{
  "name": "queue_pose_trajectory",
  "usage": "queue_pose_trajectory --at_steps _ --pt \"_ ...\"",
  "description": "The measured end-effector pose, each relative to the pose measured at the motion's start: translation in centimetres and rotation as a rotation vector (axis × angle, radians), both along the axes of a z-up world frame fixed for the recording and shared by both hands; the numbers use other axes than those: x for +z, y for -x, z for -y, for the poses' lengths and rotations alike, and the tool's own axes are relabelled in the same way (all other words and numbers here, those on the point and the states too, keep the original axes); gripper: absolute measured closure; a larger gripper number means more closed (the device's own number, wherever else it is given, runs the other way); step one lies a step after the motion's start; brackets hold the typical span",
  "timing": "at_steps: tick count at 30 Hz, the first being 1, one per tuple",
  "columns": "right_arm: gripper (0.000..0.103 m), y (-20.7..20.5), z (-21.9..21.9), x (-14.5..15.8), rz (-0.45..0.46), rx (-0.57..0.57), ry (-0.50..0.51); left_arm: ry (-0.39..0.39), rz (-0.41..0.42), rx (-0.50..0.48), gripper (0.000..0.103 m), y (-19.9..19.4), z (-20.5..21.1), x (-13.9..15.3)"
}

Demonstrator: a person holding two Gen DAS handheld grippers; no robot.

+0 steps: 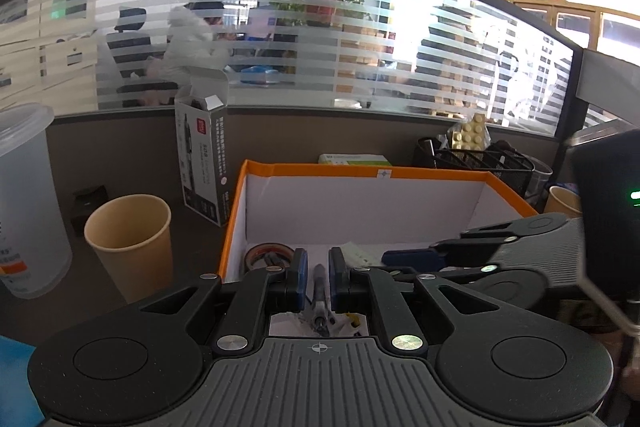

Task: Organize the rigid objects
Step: 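Open both tools to drop the pen and USB drive into the box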

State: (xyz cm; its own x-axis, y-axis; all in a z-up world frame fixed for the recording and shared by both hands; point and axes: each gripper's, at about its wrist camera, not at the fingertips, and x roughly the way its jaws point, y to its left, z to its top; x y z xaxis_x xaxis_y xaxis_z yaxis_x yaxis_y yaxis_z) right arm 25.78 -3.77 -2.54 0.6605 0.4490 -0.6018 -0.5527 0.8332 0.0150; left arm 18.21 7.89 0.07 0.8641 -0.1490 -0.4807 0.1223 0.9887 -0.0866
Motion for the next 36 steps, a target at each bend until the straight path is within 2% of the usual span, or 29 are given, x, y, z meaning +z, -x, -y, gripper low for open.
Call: queue_pose_trajectory --at_steps 14,16,18,20,24,26,28,29,34,35,36 --pt "0.080 -0.6 -0.3 -0.4 -0.066 -0.060 0.016 -0.009 0.009 -0.034 0.090 2.2 0.1 0.2" --pt "0.075 -0.6 -0.4 -0.4 -0.065 -0.071 0.024 -0.010 0.009 -0.032 0.089 2.6 0.0 0.2" --pt "0.053 -0.4 -0.3 -0.2 -0.053 -0.078 0.017 -0.012 0.014 -0.032 0.087 3.2 -0.1 0.4" --pt "0.045 0.2 -0.1 0.4 -0.032 -0.088 0.013 -0.019 0.024 -0.027 0.086 3.9 -0.3 0.8" --pt "0.043 1.9 0.6 1.9 0.028 -0.095 0.007 -0.028 0.039 -0.019 0.081 5.2 -0.3 1.4" --pt "0.041 3.0 1.1 2.9 0.053 -0.095 -0.001 -0.029 0.044 -0.018 0.074 5.8 -0.1 1.7" --pt "0.038 4.3 1.7 3.6 0.084 -0.100 -0.005 -0.033 0.058 -0.018 0.057 6.7 0.1 2.0" --pt "0.035 5.2 2.0 4.0 0.101 -0.103 -0.010 -0.036 0.066 -0.018 0.053 7.1 0.3 2.1" --pt "0.009 9.3 3.9 5.0 0.230 -0.168 -0.019 -0.056 0.102 0.028 0.006 9.2 1.1 2.4" --pt "0.002 10.0 4.4 5.0 0.256 -0.190 -0.018 -0.045 0.104 0.025 0.005 9.5 1.1 2.5" --pt "0.000 10.6 4.9 5.0 0.277 -0.207 -0.022 -0.032 0.101 0.020 0.005 9.7 1.1 2.5"
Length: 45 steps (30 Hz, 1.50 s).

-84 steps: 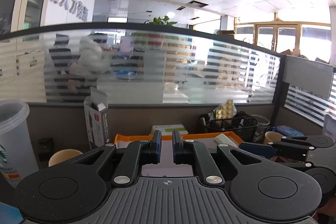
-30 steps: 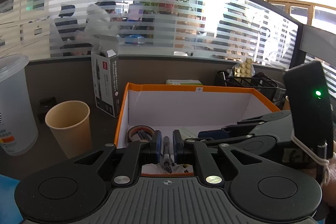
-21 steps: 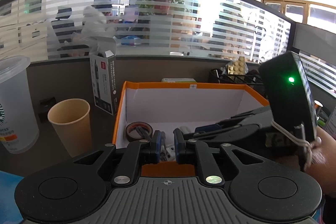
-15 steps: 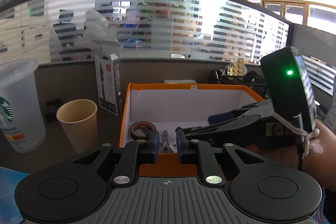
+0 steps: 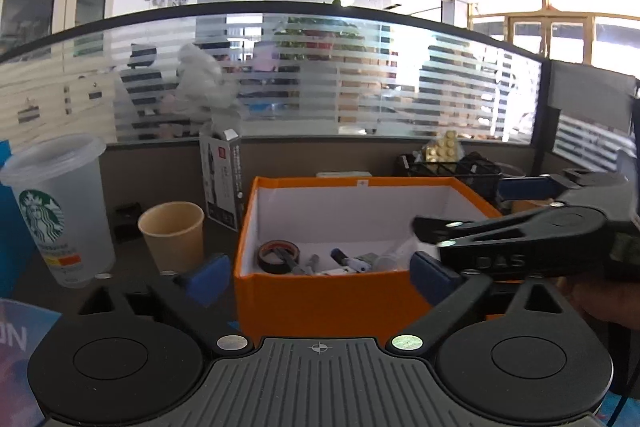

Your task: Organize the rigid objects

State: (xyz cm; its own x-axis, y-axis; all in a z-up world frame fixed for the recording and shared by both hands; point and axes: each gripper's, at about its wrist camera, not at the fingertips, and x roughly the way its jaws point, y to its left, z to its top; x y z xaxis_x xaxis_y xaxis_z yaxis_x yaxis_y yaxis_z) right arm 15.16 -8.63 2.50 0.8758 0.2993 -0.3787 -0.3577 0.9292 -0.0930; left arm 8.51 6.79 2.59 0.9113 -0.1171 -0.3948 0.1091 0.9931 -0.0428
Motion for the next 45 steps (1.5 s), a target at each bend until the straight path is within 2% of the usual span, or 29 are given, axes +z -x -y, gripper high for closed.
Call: queue_pose_trajectory --at_steps 6,15,24,45 --pt "0.000 3.1 3.0 -0.4 0.026 -0.054 -0.072 -0.002 -0.009 0.007 0.000 1.4 0.8 0.0" --pt "0.000 7.0 5.8 -2.3 0.020 -0.110 -0.186 -0.044 -0.017 0.039 0.000 3.0 1.2 -0.3" --pt "0.000 8.0 6.3 -3.4 0.001 -0.122 -0.191 -0.050 -0.021 0.040 0.000 3.2 1.6 -0.4" --pt "0.000 8.0 6.7 -3.7 -0.005 -0.129 -0.199 -0.052 -0.020 0.038 0.000 3.2 1.7 -0.5"
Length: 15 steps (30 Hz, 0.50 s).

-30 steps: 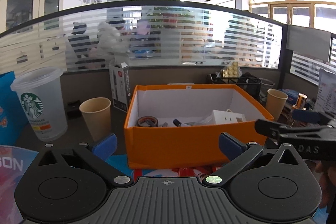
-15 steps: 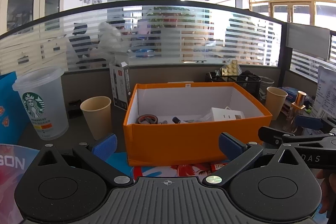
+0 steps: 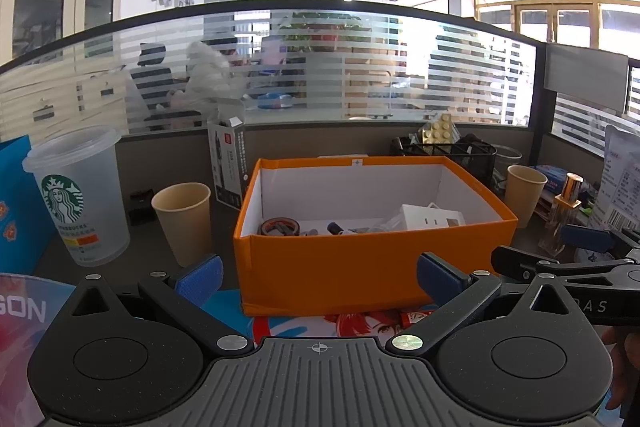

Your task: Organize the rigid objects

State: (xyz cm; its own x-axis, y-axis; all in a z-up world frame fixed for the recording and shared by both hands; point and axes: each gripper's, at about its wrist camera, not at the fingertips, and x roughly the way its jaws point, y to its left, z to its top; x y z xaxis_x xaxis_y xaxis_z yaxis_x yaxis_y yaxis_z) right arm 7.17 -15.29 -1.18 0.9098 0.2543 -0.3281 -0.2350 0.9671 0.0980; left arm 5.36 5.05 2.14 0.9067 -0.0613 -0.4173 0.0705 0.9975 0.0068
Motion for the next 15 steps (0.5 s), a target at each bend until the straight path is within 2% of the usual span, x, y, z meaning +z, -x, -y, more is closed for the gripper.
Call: queue_pose_trajectory --at_steps 15 --pt "0.000 0.02 -0.36 -0.49 -0.016 0.002 0.008 0.002 0.019 0.007 0.000 0.42 -0.23 0.14"
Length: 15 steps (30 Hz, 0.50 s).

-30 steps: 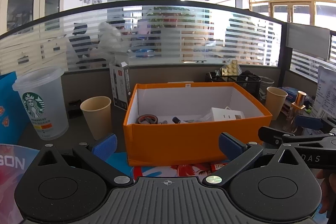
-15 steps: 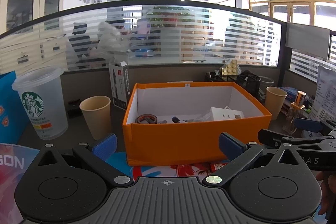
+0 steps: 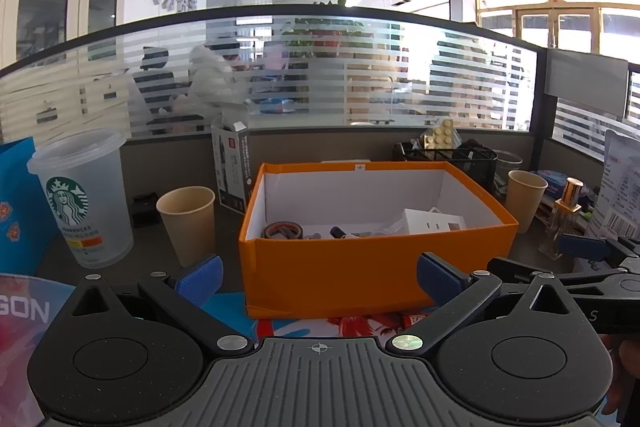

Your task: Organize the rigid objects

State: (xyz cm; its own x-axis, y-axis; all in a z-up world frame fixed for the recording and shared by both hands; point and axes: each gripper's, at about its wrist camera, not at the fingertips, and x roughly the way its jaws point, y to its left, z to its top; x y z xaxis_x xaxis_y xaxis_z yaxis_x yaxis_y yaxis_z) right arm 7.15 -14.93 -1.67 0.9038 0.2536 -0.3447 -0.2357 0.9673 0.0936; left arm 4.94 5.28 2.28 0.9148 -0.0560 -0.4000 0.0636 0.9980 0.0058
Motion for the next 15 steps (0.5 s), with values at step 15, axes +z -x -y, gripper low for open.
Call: queue_pose_trajectory --at_steps 15 --pt "0.000 0.41 -0.50 -0.07 -0.002 0.005 0.009 0.006 0.030 -0.006 0.000 0.97 -0.24 0.56"
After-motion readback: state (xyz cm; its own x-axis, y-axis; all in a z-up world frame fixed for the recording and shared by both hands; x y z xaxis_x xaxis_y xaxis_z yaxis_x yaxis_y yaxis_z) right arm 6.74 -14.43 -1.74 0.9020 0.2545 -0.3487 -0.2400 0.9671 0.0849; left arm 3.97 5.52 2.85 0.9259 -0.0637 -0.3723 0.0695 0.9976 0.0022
